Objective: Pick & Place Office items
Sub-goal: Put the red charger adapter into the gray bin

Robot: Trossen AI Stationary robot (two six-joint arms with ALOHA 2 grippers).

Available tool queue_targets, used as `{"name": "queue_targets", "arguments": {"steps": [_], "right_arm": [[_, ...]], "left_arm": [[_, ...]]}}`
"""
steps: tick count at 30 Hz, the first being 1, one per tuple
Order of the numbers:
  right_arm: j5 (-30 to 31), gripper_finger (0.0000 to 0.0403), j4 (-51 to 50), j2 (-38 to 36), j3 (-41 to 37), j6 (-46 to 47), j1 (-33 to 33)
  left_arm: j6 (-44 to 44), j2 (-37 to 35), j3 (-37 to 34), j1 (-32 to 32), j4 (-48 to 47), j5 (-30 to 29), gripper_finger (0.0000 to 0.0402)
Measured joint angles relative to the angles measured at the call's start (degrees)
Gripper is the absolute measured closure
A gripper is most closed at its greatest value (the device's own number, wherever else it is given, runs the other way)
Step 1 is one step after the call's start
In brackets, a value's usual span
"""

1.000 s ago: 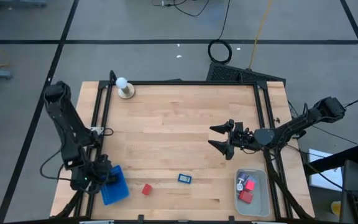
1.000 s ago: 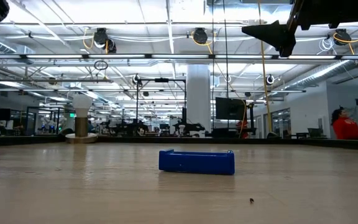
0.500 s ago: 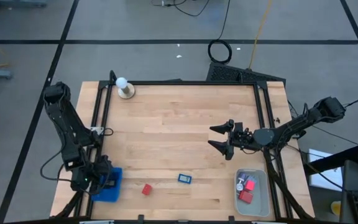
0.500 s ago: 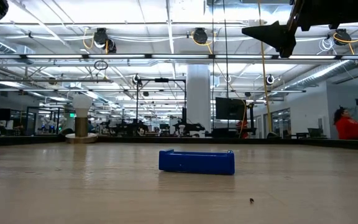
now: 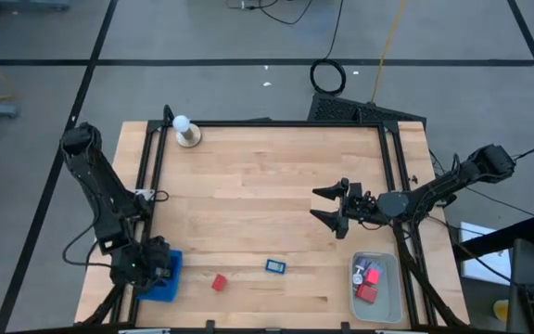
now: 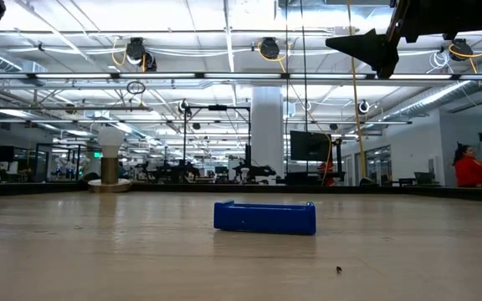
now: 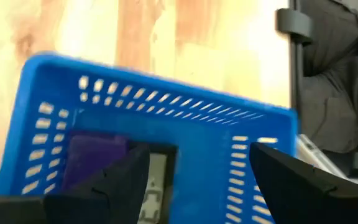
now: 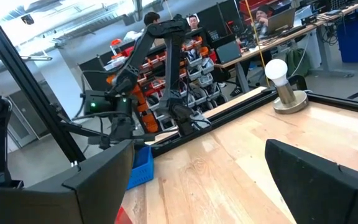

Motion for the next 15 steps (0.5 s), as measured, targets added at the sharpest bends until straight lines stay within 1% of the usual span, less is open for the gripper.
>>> {"name": "queue_targets", "arguments": {"steps": [4,6,11,15], "right_arm": [[0.0,0.0046,-0.1,0.0,0.0,0.0,0.0],[0.0,0.0046,-0.1,0.0,0.0,0.0,0.0],[0.0,0.0046,-0.2,0.0,0.0,0.0,0.0],[0.0,0.0046,-2.2,0.0,0.0,0.0,0.0]], "left_arm": [[3.4,0.0,3.1,3.6,-2.4,2.6,0.0123],[5.0,0.0,5.2,5.2,-5.2,3.5,0.0122],[6.8,0.0,11.3,8.5,-14.6,3.7,0.0127],[7.7,0.0,15.5,10.7,-19.2,3.4,0.0126]]}}
